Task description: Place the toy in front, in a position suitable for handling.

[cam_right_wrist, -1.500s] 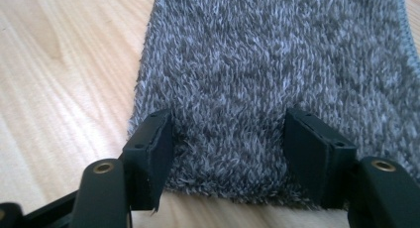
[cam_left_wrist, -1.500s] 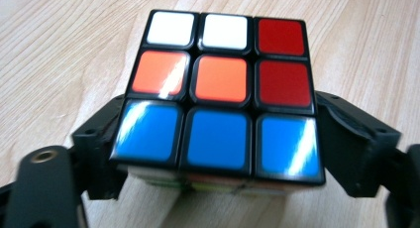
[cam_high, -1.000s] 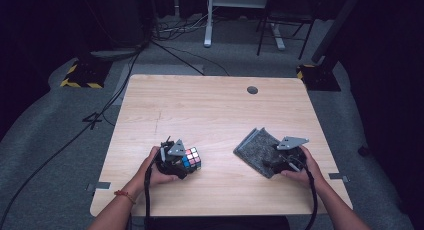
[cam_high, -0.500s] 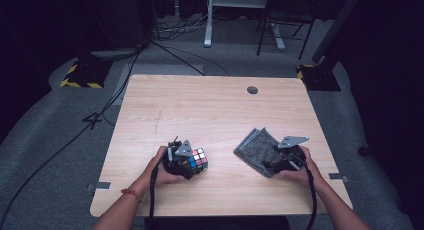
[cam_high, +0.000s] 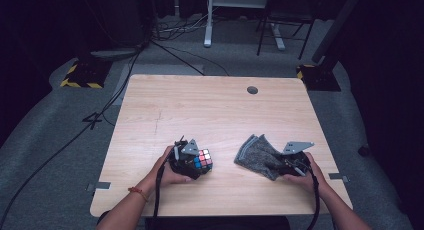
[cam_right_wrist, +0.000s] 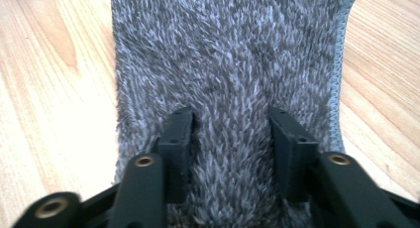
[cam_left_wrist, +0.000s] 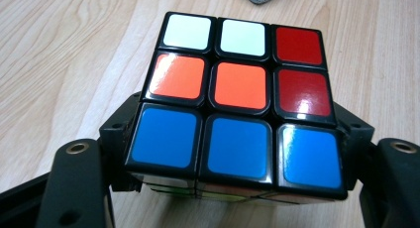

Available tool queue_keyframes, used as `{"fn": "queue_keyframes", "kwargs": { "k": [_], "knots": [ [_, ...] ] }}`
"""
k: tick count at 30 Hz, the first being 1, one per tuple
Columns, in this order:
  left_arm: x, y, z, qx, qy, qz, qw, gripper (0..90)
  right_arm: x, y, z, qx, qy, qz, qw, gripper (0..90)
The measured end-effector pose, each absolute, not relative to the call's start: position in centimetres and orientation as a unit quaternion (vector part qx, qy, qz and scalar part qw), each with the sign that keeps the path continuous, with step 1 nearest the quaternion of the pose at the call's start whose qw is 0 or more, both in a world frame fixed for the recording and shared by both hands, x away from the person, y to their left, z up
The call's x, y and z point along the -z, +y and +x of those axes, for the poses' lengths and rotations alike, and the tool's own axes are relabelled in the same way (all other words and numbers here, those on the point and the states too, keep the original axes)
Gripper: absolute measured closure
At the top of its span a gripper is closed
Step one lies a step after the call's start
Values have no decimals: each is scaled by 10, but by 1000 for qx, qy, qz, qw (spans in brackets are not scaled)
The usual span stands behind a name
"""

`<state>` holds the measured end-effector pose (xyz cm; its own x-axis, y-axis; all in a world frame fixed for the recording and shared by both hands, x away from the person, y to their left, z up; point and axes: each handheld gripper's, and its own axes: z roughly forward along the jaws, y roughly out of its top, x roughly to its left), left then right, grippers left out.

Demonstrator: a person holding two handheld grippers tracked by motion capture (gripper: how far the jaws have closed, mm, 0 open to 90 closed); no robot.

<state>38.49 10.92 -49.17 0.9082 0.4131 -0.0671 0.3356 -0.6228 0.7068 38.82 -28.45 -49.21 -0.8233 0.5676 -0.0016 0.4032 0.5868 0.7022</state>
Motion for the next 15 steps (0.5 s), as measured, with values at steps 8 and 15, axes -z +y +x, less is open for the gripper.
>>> {"fn": "queue_keyframes", "kwargs": {
  "k": [8,15],
  "knots": [
    [494,89,392,-35,201,902,380,228,493,-286,382,-370,881,269,117,697],
    [495,81,397,-29,197,902,383,231,493,-287,380,-376,879,269,116,724]
  ]
}}
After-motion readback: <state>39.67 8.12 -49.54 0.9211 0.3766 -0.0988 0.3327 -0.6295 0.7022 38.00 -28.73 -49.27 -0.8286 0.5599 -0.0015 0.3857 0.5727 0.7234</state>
